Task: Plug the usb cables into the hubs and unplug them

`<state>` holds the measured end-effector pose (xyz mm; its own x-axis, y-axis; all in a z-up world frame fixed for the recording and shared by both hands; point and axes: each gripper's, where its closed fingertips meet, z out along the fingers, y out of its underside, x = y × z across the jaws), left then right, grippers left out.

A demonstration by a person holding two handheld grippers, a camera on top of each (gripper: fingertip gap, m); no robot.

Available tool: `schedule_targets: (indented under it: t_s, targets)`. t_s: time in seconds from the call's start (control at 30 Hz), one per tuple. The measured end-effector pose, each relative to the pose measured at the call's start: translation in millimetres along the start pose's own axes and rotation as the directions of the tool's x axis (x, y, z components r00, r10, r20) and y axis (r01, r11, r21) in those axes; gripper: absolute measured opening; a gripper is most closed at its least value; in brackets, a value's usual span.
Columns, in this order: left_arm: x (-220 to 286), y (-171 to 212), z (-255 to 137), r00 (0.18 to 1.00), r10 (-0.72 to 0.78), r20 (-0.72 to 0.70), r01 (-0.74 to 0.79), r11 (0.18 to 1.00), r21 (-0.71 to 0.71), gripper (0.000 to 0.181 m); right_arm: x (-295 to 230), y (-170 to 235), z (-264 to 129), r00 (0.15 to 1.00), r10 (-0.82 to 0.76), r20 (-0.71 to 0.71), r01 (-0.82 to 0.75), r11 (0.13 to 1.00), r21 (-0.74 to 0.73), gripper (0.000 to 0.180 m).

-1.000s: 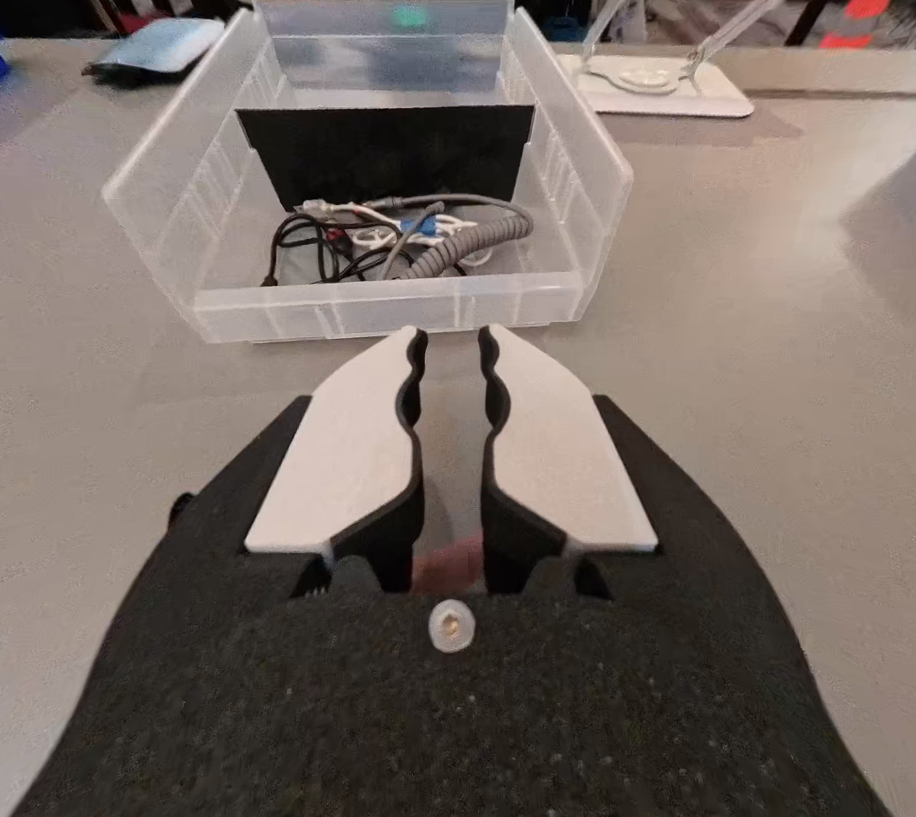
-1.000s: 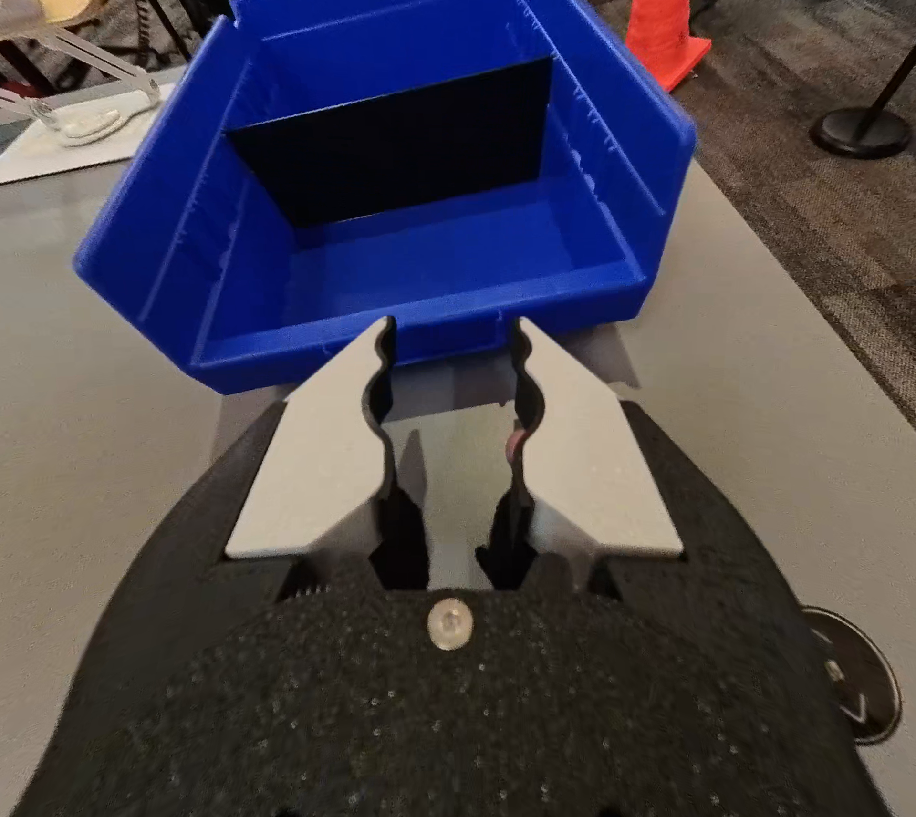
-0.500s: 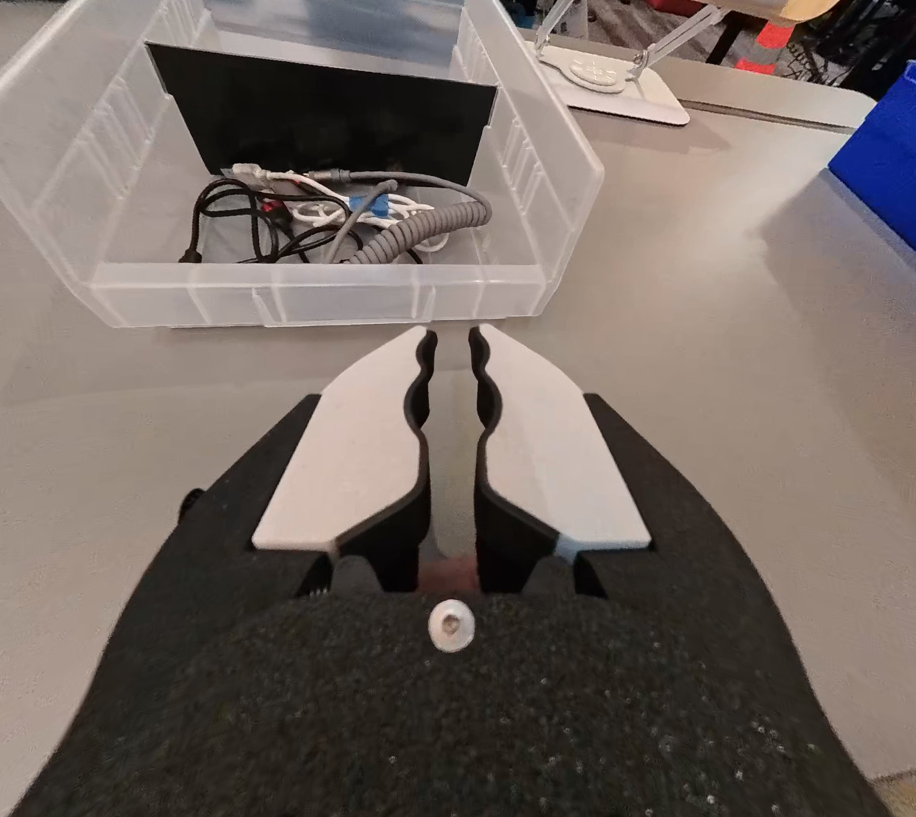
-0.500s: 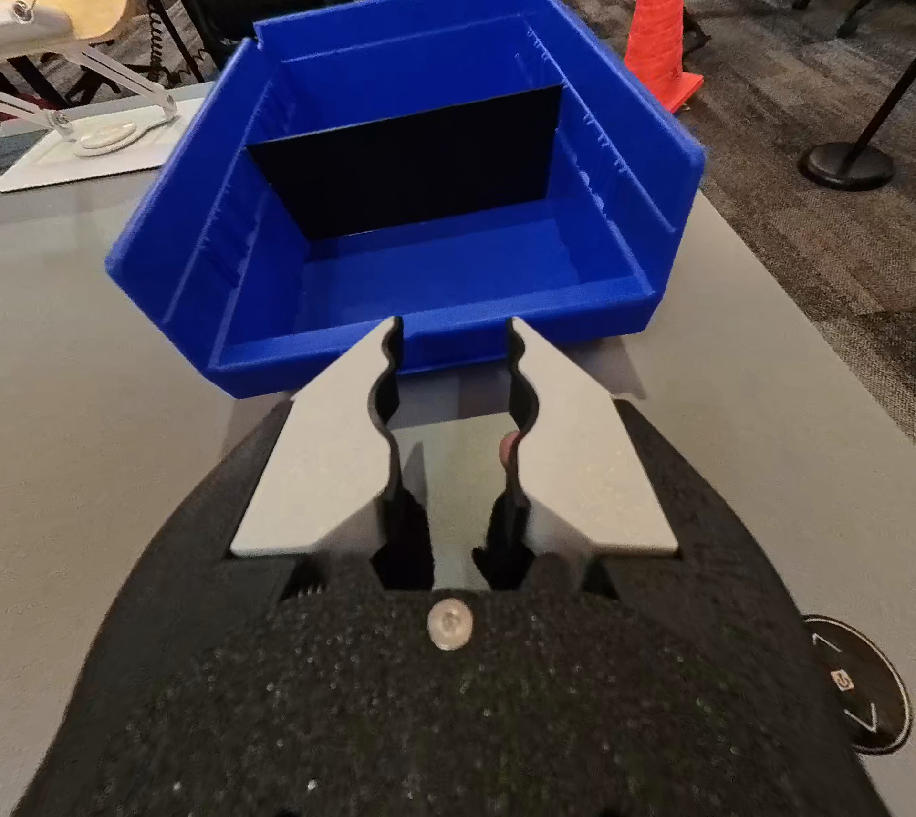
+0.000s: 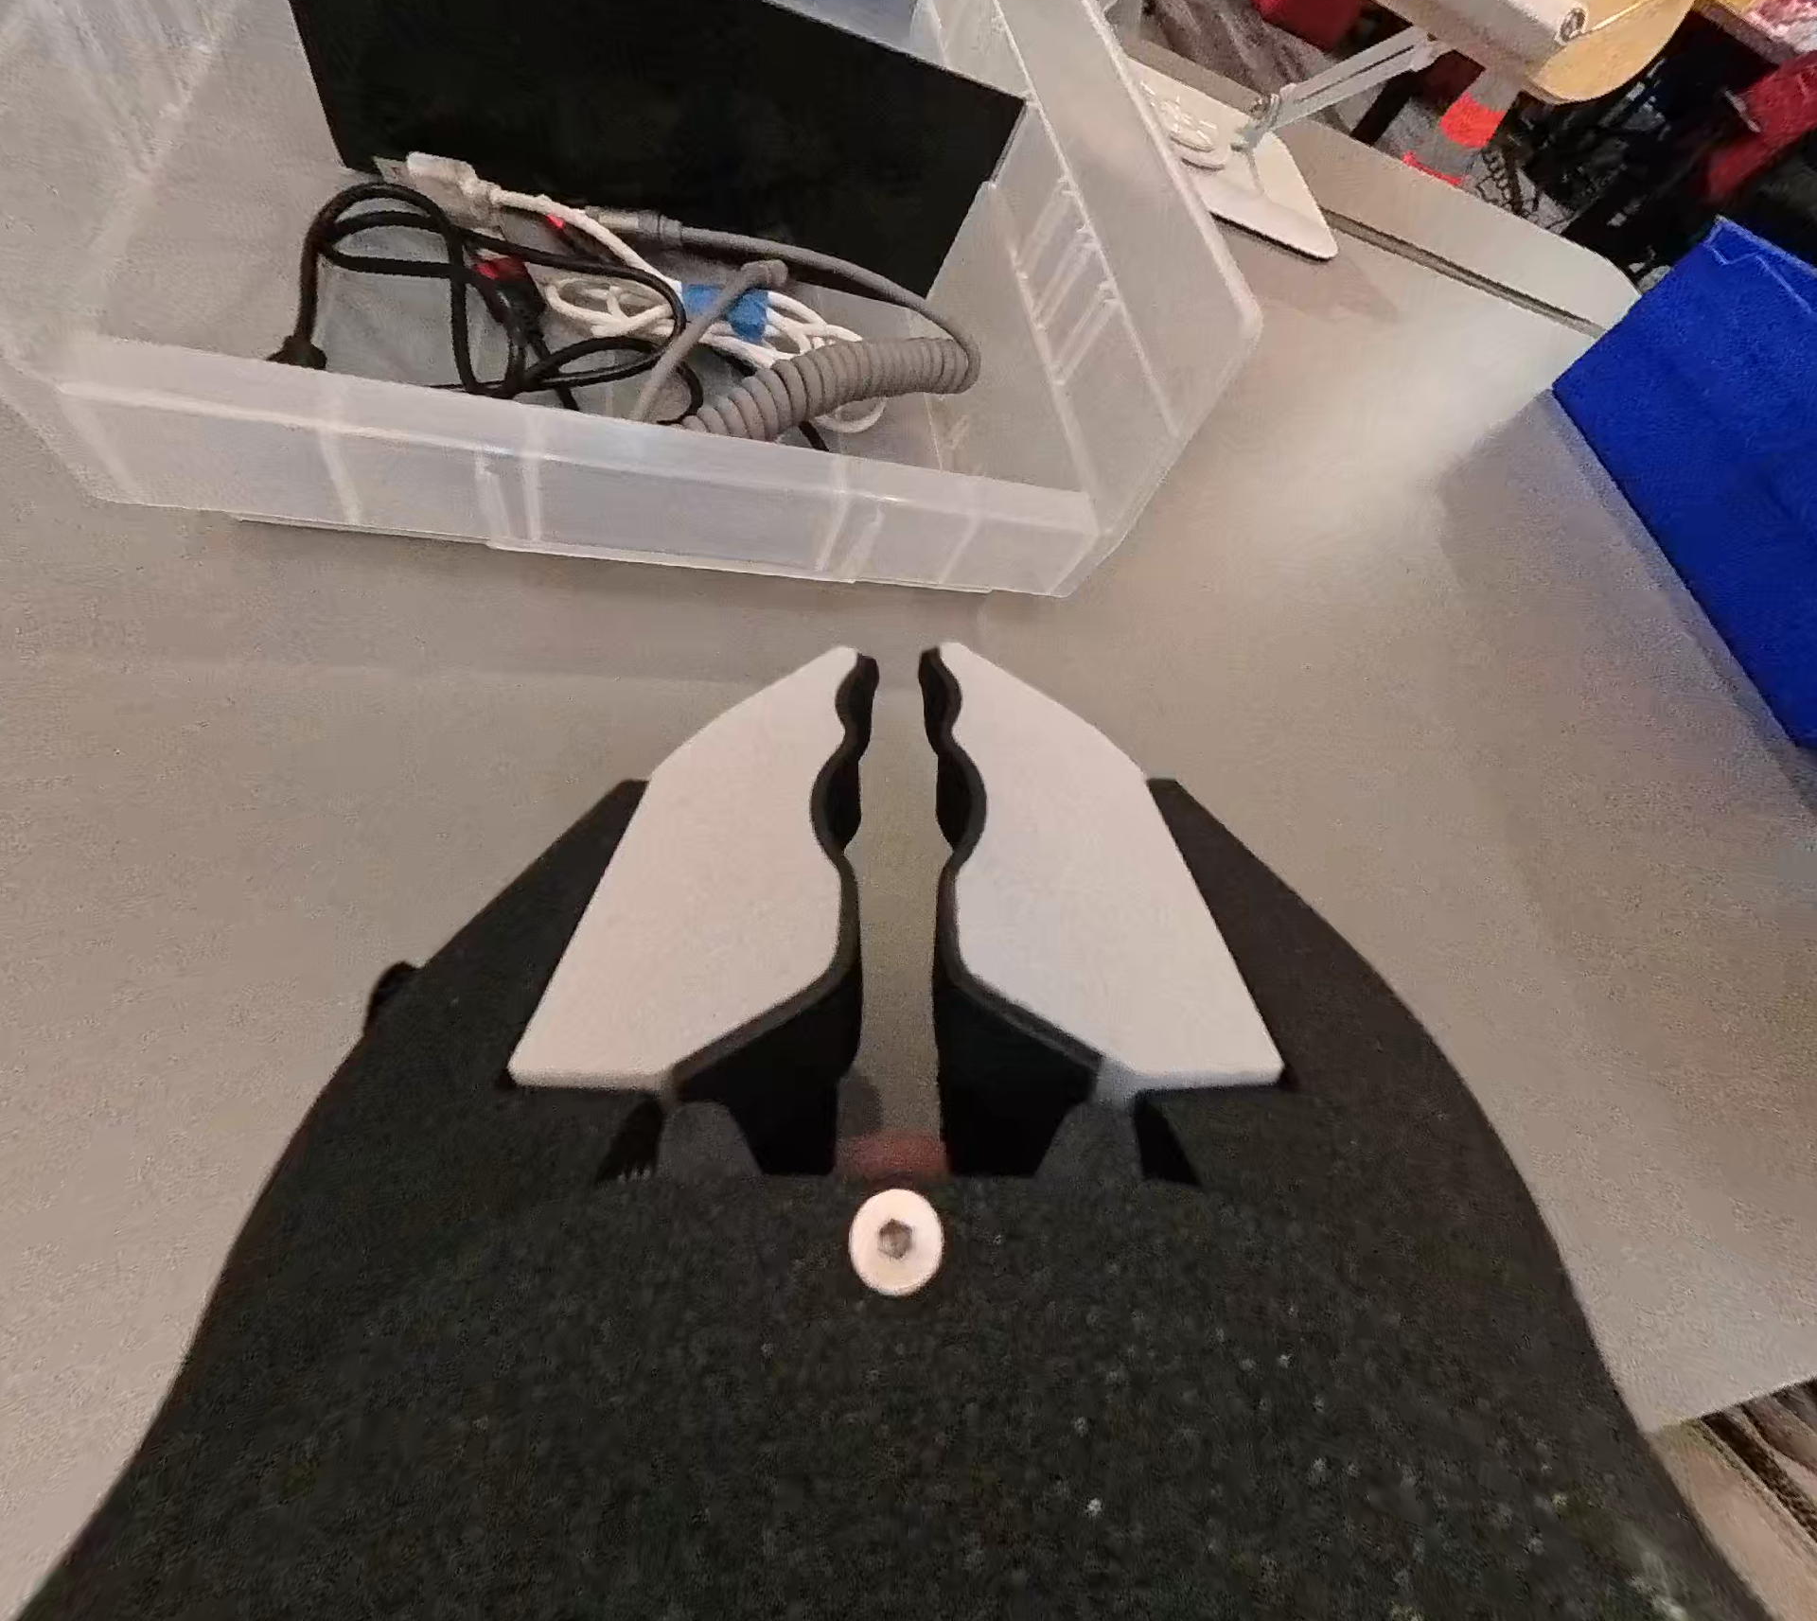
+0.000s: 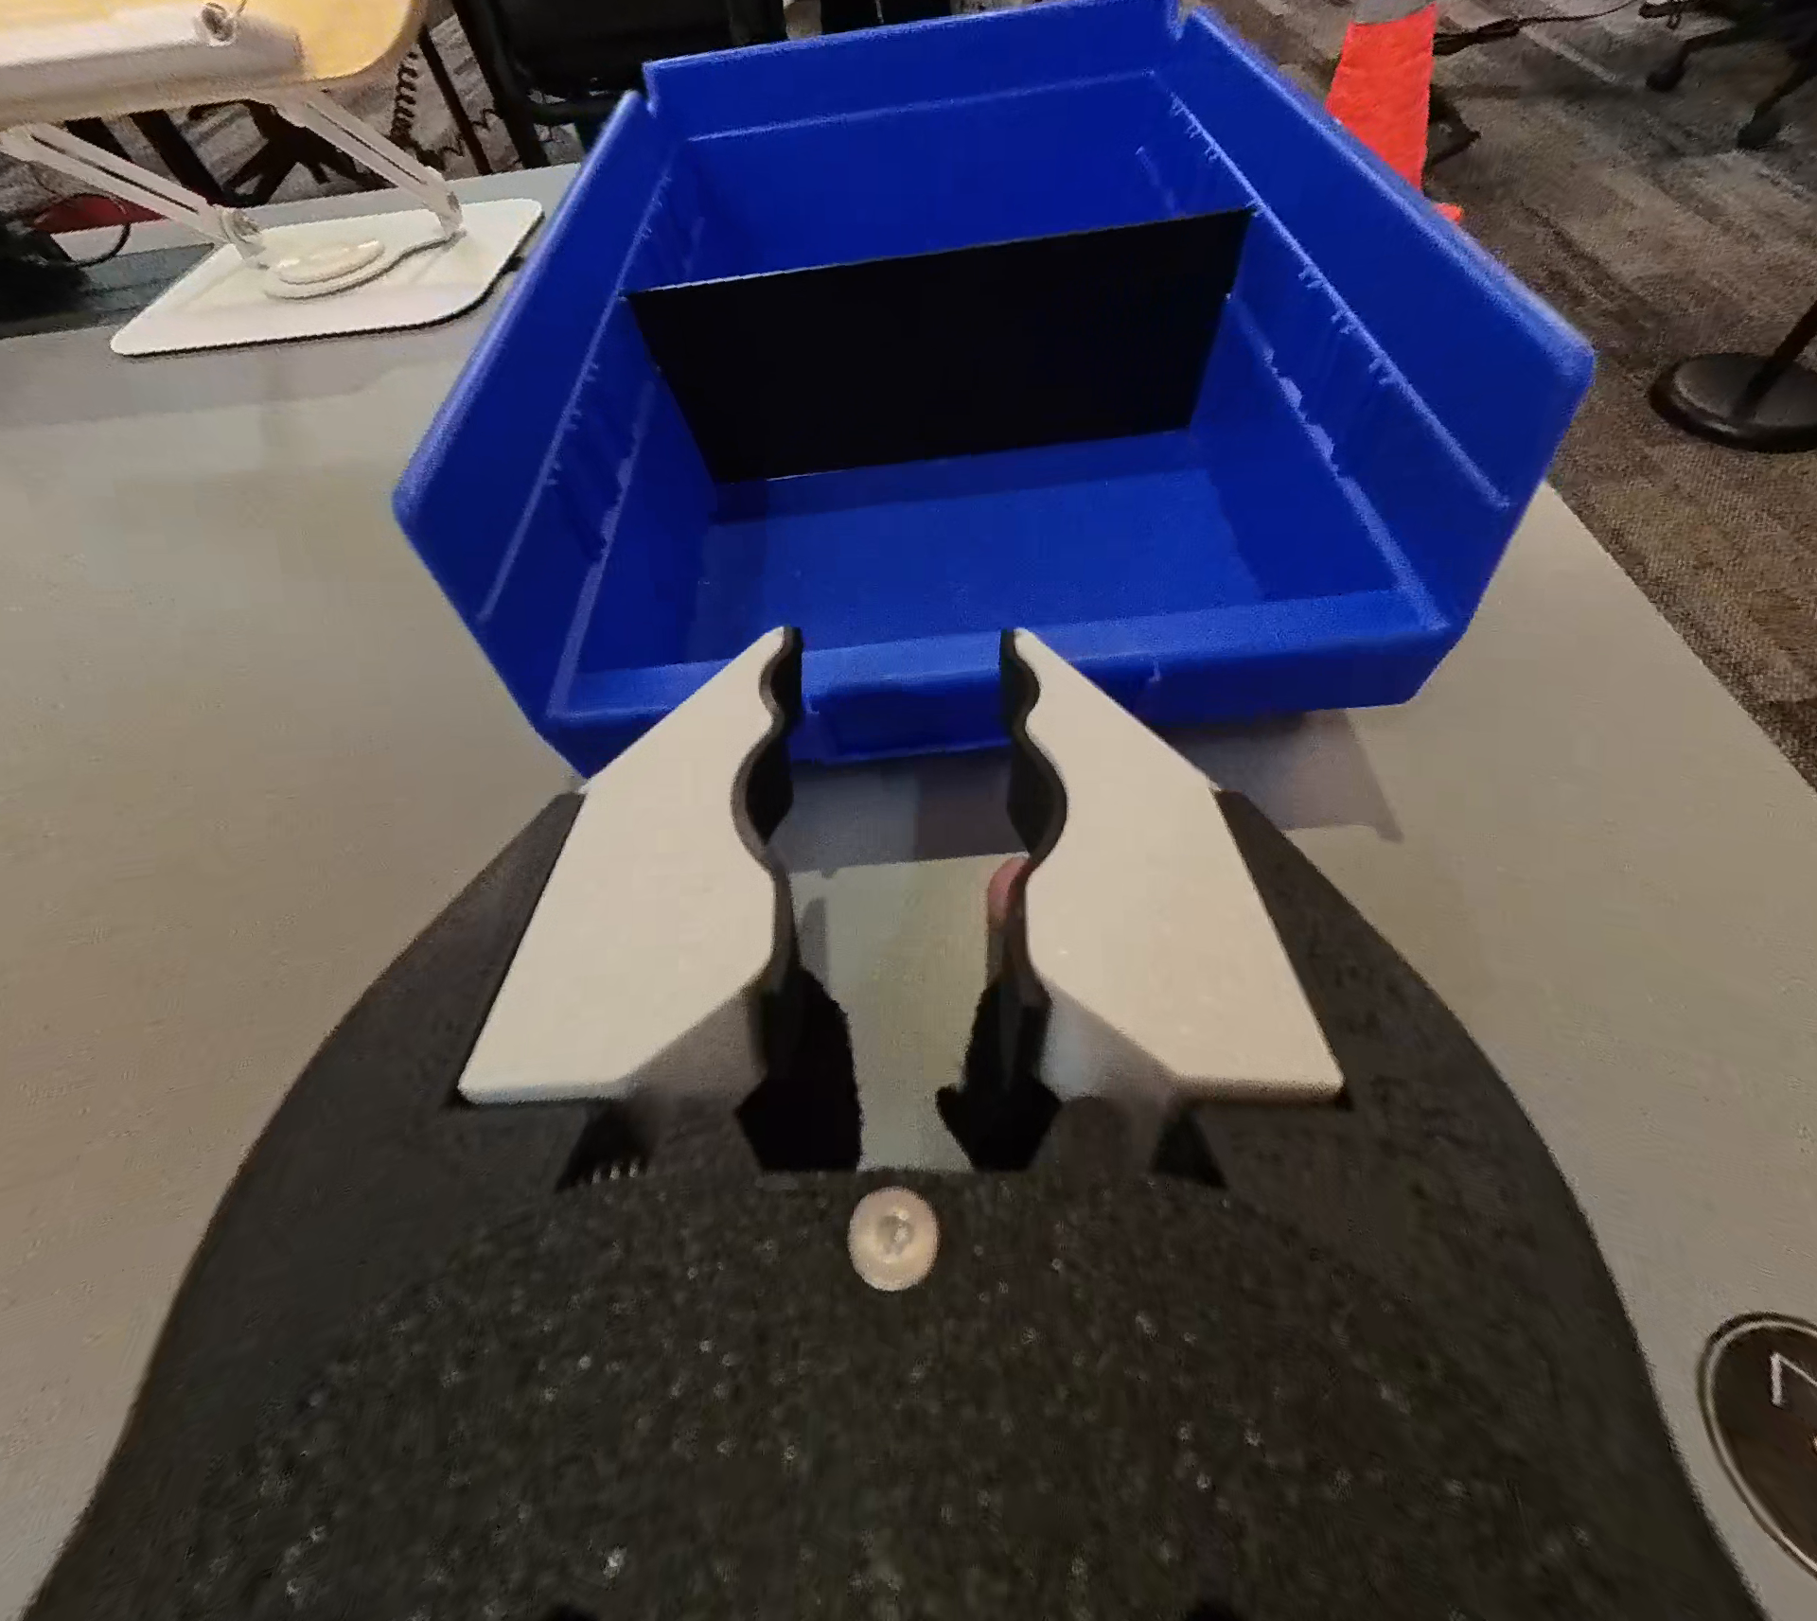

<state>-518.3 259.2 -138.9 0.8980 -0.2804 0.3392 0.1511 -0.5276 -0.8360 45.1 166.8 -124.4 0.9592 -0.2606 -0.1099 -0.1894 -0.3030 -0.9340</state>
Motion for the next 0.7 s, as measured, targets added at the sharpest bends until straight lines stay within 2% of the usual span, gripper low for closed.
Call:
schedule_targets:
  t_s: [0.37,0.43,0.57,0.7]
  targets:
    - [-7,-1,-2,0.999,-0.008,0.034,0.008,1.0,-0.001,0.008,-5,2,-1,1.0,-0.004,0.023,0.004,1.0,-0.012,0.036]
    - [2,2,1,1.0,0.014,-0.006,-0.015,1.0,-0.021,0.009,-7,2,-1,1.0,-0.004,0.029,0.004,1.0,-0.016,0.036]
    - [33,-1,1,0.983,-0.013,-0.183,0.011,1.0,-0.013,0.012,-9,3,-2,0.999,0.002,0.043,-0.001,1.0,-0.025,0.031]
    - [37,-8,-1,0.98,0.028,-0.196,-0.021,0.999,0.037,0.015,-10,2,-3,0.999,0.001,0.049,0.0,1.0,-0.022,0.029]
